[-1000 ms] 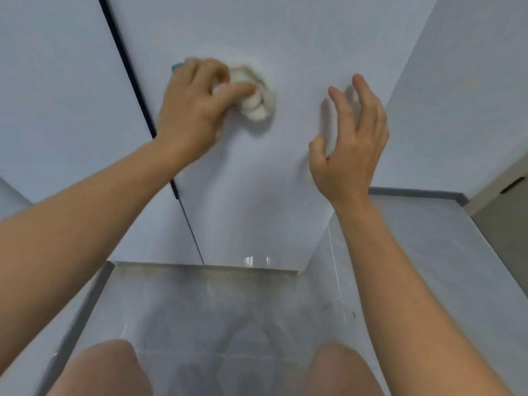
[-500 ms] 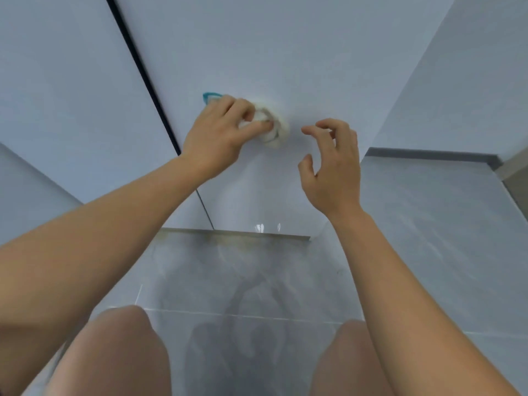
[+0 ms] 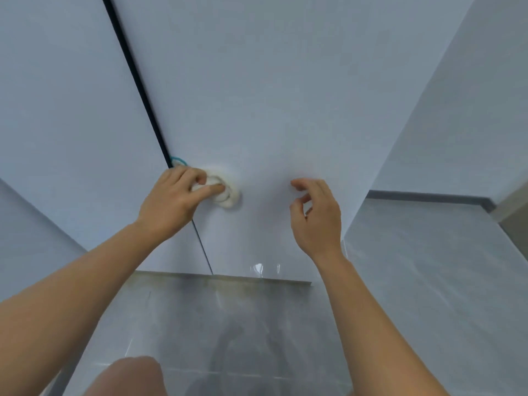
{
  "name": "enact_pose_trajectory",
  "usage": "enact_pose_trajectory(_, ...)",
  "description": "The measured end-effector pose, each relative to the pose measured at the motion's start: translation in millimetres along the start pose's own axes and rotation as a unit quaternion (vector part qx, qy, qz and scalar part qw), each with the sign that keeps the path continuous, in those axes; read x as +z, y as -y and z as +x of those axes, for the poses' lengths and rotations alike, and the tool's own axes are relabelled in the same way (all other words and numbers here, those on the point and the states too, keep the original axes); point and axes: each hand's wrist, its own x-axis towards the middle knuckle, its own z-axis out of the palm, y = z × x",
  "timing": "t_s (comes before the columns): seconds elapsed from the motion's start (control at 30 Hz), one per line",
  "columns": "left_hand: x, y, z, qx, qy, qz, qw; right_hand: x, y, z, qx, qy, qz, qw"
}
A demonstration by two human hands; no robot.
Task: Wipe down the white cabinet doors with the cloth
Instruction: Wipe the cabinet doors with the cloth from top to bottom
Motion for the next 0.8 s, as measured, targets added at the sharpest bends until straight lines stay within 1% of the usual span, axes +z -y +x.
enact_pose_trajectory(0.03,1,-6,-5,-0.027,-0.004,-0.012,1.000,2,-4,-9,0.025,0.006,0.010,1.000)
enact_pose_trajectory(0.1,11,-22,-3,-0.108,-0.032,-0.069,0.991,3,-12,-17,0.059,0.002,0.031,0.998)
enact_pose_trajectory(0.17,23,-55,3,-0.222,-0.054,-0.145,0.963,1,-19,-23,0.084,0.003,0.037,0.996)
enact_pose_trajectory(0.2,31,-76,10,-0.261,-0.056,-0.180,0.947,-1,-22,-24,0.098,0.002,0.041,0.994)
enact_pose_trajectory(0.27,47,-119,27,-0.302,-0.051,-0.234,0.923,-8,-28,-23,0.126,-0.003,0.050,0.991)
enact_pose_trajectory(0.33,59,-152,46,-0.341,-0.078,-0.273,0.896,-18,-34,-18,0.143,-0.014,0.059,0.988)
enact_pose_trajectory(0.43,56,-173,56,-0.418,-0.113,-0.319,0.843,-28,-33,-10,0.174,-0.039,0.101,0.979)
enact_pose_trajectory(0.53,41,-167,57,-0.437,-0.128,-0.351,0.818,-19,-14,-11,0.164,-0.004,0.118,0.979)
enact_pose_trajectory(0.6,27,-151,61,-0.422,-0.154,-0.347,0.823,-11,1,-8,0.143,0.013,0.124,0.982)
enact_pose_trajectory(0.7,-5,-109,80,-0.388,-0.202,-0.316,0.842,6,28,4,0.115,0.021,0.130,0.985)
enact_pose_trajectory(0.8,-49,-65,113,-0.402,-0.263,-0.296,0.826,23,68,19,0.066,0.024,0.149,0.986)
